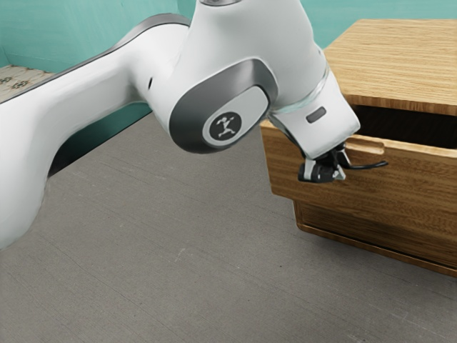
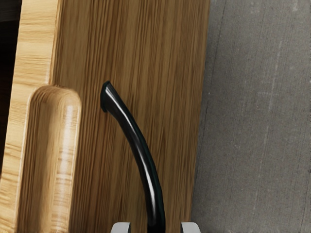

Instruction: Pull the drawer handle with one arm to open the drawer

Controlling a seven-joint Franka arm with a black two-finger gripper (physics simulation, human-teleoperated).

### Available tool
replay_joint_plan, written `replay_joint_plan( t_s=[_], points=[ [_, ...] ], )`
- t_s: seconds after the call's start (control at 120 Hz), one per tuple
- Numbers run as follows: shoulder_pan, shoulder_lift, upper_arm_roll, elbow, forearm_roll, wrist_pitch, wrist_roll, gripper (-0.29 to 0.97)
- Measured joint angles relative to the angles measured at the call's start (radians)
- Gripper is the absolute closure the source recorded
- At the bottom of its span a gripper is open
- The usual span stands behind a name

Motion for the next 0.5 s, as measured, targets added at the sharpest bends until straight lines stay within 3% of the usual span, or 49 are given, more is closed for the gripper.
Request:
replay_joint_plan(
  t_s=[0.5],
  points=[
    [0.000, -0.082, -0.002, -0.097, -0.006, 0.014, -0.022, 0.64]
  ],
)
